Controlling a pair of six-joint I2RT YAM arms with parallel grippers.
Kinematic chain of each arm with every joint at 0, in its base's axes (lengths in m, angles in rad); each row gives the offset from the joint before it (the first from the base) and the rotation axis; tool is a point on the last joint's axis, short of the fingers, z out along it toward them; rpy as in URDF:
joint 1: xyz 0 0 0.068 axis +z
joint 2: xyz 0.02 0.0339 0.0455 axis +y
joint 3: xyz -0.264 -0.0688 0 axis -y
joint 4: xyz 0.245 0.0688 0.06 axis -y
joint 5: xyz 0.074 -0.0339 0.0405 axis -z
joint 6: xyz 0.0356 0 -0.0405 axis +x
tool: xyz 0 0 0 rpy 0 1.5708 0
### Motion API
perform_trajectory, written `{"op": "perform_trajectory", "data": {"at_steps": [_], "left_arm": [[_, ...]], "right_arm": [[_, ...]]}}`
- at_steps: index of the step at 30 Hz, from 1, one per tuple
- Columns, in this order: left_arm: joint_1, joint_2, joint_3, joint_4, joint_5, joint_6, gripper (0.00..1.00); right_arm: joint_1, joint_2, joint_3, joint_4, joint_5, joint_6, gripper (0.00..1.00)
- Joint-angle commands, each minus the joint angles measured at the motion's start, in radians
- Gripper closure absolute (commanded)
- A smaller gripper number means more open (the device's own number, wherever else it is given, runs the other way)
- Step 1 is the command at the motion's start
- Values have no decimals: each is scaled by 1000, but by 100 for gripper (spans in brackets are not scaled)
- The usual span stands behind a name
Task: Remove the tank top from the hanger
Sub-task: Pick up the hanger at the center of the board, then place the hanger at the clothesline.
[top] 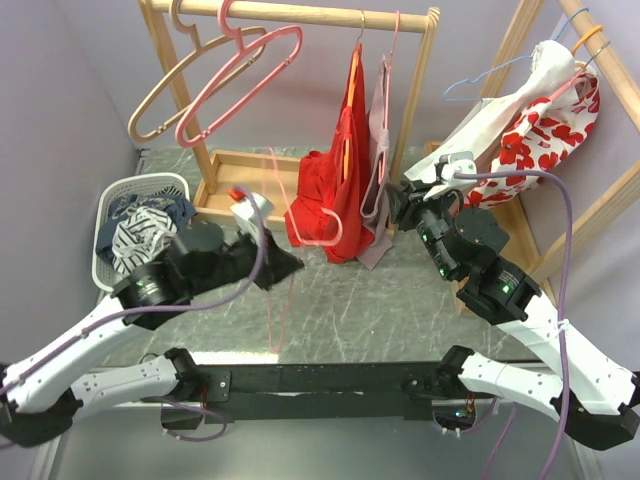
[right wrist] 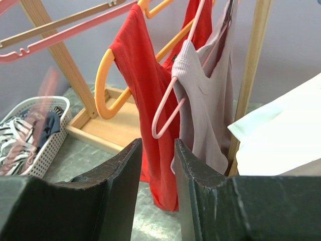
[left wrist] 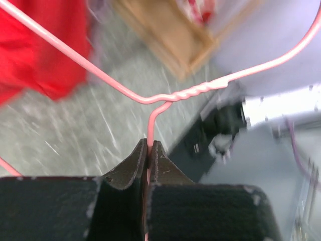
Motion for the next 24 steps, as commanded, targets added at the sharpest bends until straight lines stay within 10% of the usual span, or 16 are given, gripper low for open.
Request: {"op": "perform_trajectory", "data": {"at_steps": [1, 14, 24], "left_arm": [[175, 28, 80, 99, 83, -12, 99], [655, 569, 402, 665, 881, -238, 99], [751, 924, 686, 1200, 1018, -678, 99]], "right_arm": [[-4, -2, 29, 19, -6, 21, 61], [-4, 26, 29, 17, -30, 18, 61], [-7, 86, 50, 2, -23, -14, 61]]}}
